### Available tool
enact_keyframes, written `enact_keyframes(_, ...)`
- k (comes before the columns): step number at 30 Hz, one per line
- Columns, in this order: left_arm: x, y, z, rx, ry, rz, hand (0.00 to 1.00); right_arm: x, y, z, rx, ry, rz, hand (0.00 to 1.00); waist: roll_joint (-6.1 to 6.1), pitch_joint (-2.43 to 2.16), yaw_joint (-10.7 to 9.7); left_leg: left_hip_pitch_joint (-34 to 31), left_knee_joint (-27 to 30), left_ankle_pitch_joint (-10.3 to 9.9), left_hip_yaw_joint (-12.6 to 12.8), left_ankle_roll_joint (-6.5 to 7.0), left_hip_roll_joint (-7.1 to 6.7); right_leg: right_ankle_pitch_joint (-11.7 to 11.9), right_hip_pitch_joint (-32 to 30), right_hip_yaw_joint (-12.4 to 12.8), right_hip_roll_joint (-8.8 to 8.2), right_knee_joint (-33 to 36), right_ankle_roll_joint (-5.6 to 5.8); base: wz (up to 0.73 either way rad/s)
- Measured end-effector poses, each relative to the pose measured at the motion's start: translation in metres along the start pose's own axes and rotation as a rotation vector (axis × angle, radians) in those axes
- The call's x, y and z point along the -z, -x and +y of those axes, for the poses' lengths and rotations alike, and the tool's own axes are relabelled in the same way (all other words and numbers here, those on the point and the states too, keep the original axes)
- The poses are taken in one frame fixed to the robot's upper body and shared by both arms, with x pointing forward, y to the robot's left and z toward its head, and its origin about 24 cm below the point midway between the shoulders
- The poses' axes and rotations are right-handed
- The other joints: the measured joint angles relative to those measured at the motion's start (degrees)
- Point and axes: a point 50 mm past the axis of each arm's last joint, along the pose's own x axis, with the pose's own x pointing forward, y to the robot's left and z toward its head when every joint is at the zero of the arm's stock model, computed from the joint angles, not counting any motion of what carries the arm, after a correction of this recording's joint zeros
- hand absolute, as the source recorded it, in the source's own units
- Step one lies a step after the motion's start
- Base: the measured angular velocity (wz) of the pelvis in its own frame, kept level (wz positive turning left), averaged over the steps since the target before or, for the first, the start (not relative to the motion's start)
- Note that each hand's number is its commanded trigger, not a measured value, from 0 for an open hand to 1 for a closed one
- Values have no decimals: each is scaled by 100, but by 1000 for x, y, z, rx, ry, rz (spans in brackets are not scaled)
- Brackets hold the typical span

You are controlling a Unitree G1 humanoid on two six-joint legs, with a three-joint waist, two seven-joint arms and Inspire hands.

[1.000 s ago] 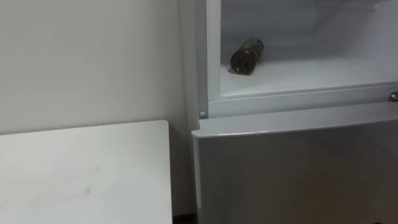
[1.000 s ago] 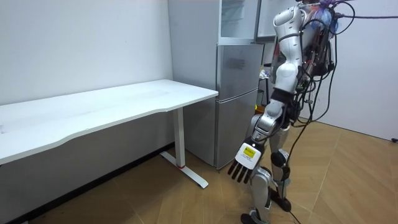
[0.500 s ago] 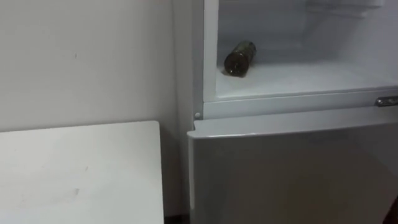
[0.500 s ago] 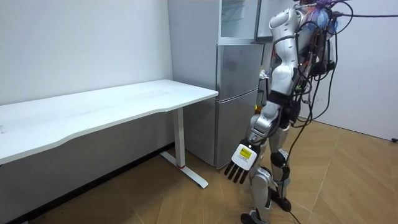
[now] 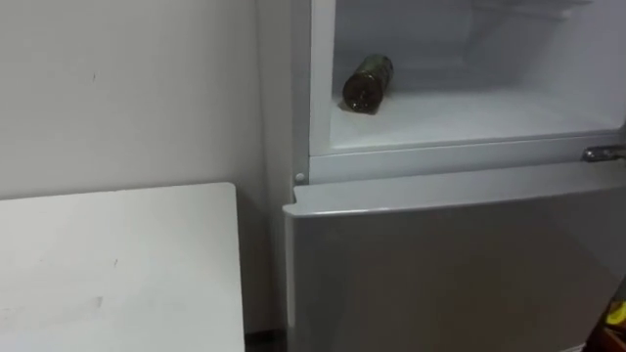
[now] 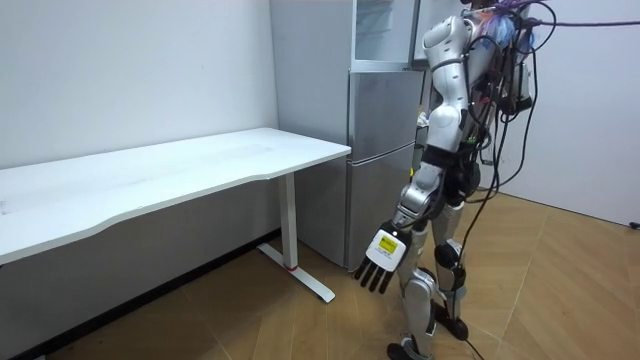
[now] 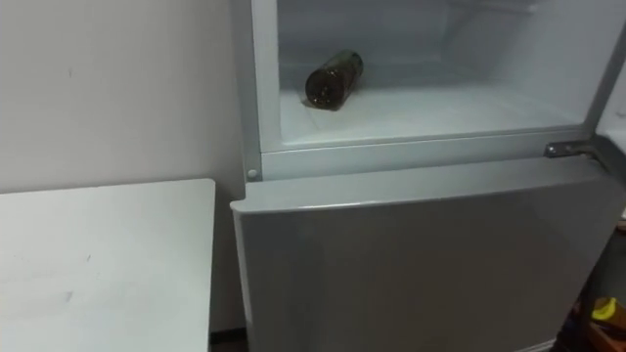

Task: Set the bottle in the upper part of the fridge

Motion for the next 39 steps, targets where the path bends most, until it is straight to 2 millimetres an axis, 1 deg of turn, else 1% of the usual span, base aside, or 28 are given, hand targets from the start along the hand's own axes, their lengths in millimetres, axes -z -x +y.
enact_keyframes(3,0,0,0,0,-1,0,0,-15,2,9,-17,-27,-100,0,-23,2,2,-12,1,0,-1,0,-1,-3,-8,0,-2,-3,2,0)
enact_keyframes(5,-1,-1,-1,1,-1,-3,0,-19,2,11,-20,-21,-139,0,-30,5,3,-40,1,0,-8,0,-1,-3,-17,-3,-2,-3,2,0)
enact_keyframes(6,-1,-1,-1,1,-1,0,0,-22,3,12,-26,-12,-168,0,-54,-10,0,-41,2,0,-8,0,-1,-3,-21,-9,-2,-2,2,0)
enact_keyframes(8,2,0,-1,0,-2,11,0,-30,7,16,-48,-18,-225,0,-40,-6,-2,-47,6,0,-8,0,-1,-2,-22,-12,-3,-3,1,0)
enact_keyframes(11,5,0,0,1,-2,25,0,-35,10,19,-64,-3,-273,0,-10,-6,27,-35,8,0,-7,0,-1,-1,-31,-12,-2,5,0,0)
enact_keyframes(15,5,0,-1,3,-2,22,0,-35,13,23,-89,-1,-285,0,-8,-5,79,-36,9,1,-6,-1,-1,-2,-51,0,-3,27,0,0)
enact_keyframes(22,6,0,-4,9,1,30,0,-34,20,31,-163,10,-294,0,-7,-4,82,-35,9,1,-5,0,-2,-2,-54,5,-3,37,0,0)
enact_keyframes(26,8,-1,-6,11,2,42,0,-33,30,40,-247,-1,-278,0,11,10,97,6,10,1,3,0,0,-4,-31,15,-4,62,-3,0)
enact_keyframes(28,8,-1,-6,12,2,44,0,-32,37,45,-300,6,-284,0,13,20,168,48,4,1,6,-1,0,-11,6,25,-4,57,-5,0)
enact_keyframes(32,8,-1,-7,14,2,44,0,-33,42,49,-344,2,-290,0,26,29,249,54,1,2,5,0,-1,-11,-1,23,-5,85,-5,0)
enact_keyframes(36,8,-1,-8,16,3,45,0,-41,49,59,-400,-45,-317,0,9,37,348,42,26,2,-1,-1,10,-8,7,20,2,30,-12,0)
enact_keyframes(39,8,-1,-8,17,2,46,0,-41,55,64,-446,-44,-336,0,5,44,399,30,36,1,-9,-1,14,-5,7,14,4,28,-14,0)
